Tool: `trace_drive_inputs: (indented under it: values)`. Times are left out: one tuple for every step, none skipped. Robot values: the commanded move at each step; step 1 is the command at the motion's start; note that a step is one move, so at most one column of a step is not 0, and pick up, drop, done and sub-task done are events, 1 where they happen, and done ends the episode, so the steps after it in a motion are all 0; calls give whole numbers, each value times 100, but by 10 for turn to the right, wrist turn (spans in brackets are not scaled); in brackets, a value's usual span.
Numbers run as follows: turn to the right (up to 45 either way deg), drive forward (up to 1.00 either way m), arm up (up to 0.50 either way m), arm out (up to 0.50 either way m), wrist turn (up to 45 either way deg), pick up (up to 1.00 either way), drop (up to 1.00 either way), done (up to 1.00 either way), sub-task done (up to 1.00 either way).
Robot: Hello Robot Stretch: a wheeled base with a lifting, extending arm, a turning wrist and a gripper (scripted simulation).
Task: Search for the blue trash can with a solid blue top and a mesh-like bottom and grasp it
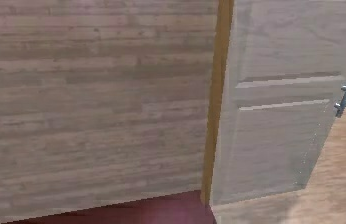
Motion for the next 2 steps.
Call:
trace_drive_inputs:
  values:
    - [0, 55, 0, 0, 0, 0, 0, 0, 0]
    - [450, 0, 0, 0, 0, 0, 0, 0, 0]
